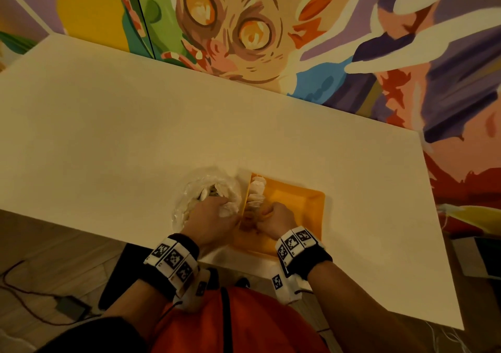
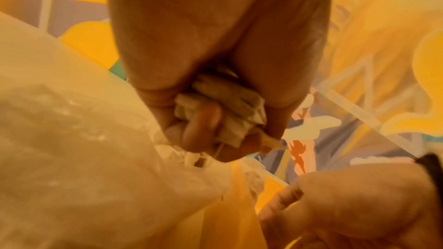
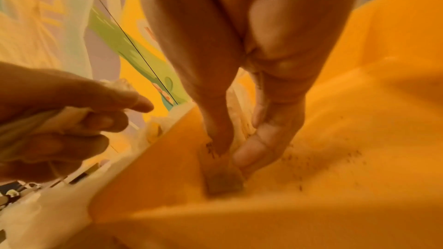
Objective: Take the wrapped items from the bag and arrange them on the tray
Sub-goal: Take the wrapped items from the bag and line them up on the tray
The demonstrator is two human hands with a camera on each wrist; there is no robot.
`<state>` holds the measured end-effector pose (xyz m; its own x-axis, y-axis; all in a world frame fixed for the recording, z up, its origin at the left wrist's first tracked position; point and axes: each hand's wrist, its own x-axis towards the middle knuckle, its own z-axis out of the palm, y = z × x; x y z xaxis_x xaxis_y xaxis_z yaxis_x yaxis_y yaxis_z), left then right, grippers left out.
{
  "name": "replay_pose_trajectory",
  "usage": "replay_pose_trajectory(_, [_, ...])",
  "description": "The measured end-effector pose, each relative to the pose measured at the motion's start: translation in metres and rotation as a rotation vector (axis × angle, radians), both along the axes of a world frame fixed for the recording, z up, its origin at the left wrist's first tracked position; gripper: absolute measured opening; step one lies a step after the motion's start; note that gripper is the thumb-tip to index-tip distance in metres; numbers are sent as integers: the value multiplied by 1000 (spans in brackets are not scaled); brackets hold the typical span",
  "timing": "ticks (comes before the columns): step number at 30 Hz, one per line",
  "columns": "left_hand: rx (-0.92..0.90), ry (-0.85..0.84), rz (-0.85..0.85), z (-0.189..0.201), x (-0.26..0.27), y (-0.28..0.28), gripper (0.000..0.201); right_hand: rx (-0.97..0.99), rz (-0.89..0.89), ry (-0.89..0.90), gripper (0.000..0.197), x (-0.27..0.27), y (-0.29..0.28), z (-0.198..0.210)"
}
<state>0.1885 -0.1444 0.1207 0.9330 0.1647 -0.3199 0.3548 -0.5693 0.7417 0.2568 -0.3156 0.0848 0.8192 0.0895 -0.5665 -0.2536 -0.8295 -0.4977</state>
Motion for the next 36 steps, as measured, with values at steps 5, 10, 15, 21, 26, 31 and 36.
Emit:
replay_pose_trajectory(5, [-164, -83, 23, 5, -3, 15, 13, 262, -29, -209, 11, -4, 0, 29])
replay_pose_trajectory(10, [-203, -116, 16, 11, -7, 14, 11, 588, 107, -148, 17, -14, 19, 55])
replay_pose_trajectory(15, [-224, -138, -7, 11, -8, 13, 10, 603, 123, -207, 5, -18, 29, 50])
replay_pose_trajectory(21, [-255, -125, -26, 7, -10, 19, 15, 637, 18, -232, 4, -15, 29, 46])
replay_pose_trajectory(26, [-267, -131, -18, 9, -12, 22, 8, 705, -54, -278, 7, -12, 26, 52])
replay_pose_trajectory(31, [-268, -122, 13, 5, -12, 29, 5, 758, -68, -327, 4, -8, 23, 64])
replay_pose_trajectory(36, [-309, -232, 90, 13, -9, 30, 14, 640, 89, -353, 5, -4, 14, 75])
